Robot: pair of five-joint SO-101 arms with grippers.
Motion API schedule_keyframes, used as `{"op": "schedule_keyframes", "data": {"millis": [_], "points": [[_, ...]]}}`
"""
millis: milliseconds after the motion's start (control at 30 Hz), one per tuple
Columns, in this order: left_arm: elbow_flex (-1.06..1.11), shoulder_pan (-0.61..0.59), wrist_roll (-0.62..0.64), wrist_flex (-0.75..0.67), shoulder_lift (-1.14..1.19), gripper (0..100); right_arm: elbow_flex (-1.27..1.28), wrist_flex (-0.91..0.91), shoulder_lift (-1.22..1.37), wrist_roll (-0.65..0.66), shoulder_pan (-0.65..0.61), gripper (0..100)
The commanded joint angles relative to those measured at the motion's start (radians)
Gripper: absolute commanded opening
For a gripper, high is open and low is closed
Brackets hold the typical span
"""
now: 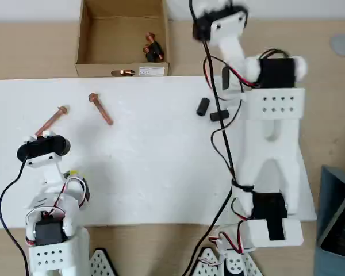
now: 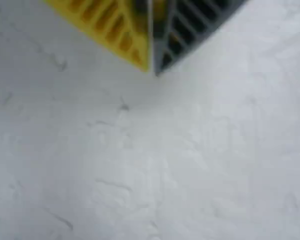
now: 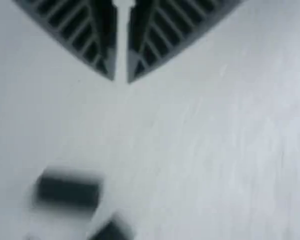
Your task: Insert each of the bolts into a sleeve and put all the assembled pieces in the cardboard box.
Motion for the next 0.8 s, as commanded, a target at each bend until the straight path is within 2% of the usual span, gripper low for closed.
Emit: {"op": "schedule_keyframes", "data": {"millis": [0, 167, 333, 433, 533, 767], "points": [[-0.008, -0.005, 0.000, -0.006, -0.007, 0, 0.130, -0.021, -0.031, -0.054, 0.005, 1.1], [-0.008, -0.005, 0.000, -0.006, -0.007, 0, 0.170, -0.094, 0.071, -0.196, 0.004, 1.2], [-0.008, -0.006, 0.000, -0.006, -0.007, 0, 0.153, -0.135, 0.214, -0.276, -0.044, 1.3], [-0.008, -0.006, 0.000, -0.006, -0.007, 0, 0.067, -0.137, 0.292, -0.327, -0.062, 2.0], [-0.008, -0.006, 0.000, -0.006, -0.007, 0, -0.054, -0.130, 0.375, -0.362, -0.065, 7.6], [-0.008, -0.006, 0.000, -0.006, -0.007, 0, -0.294, -0.104, 0.552, -0.364, -0.067, 11.2]]}}
